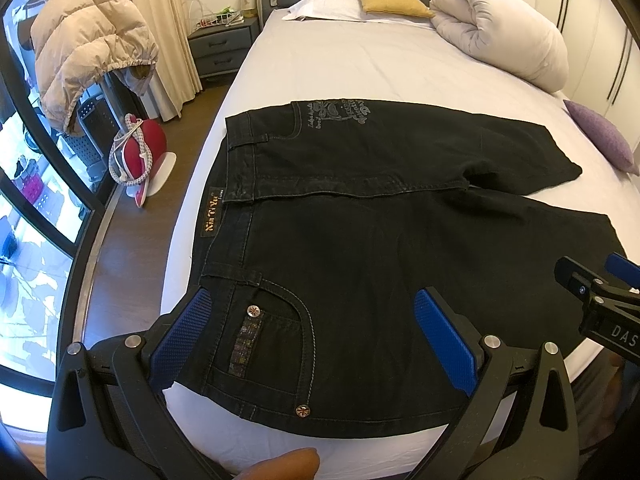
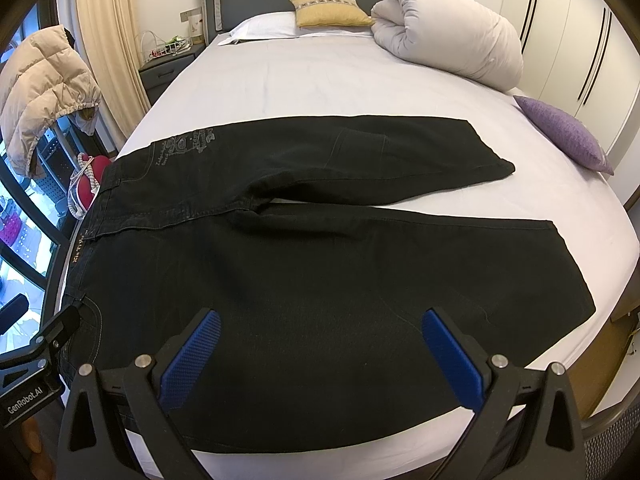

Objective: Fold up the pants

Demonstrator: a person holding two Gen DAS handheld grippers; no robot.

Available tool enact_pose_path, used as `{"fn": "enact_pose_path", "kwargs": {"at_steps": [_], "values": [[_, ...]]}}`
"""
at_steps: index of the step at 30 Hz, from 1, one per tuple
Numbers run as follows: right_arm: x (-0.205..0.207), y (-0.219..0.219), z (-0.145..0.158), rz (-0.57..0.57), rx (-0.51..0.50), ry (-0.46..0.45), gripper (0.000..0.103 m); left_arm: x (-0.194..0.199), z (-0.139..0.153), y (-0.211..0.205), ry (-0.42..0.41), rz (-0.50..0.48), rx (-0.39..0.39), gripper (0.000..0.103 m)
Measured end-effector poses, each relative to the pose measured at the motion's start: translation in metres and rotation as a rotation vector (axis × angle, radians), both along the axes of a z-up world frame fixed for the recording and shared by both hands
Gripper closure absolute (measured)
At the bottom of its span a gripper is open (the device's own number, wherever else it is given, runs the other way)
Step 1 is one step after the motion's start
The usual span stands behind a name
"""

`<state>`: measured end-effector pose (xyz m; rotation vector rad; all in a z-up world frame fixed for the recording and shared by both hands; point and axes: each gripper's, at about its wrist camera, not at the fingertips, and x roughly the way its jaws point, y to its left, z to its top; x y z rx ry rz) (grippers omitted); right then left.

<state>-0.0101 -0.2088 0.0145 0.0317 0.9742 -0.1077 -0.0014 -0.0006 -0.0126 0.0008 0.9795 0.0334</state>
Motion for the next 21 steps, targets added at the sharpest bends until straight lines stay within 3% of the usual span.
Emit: {"fn": "enact_pose_path", "kwargs": {"at_steps": [21], "values": [[0.010, -0.003, -0.006, 0.024, 0.029, 0.026, 0.000, 0.019, 0.003, -0.001, -0.020, -0.048, 0.008, 0.000]]}}
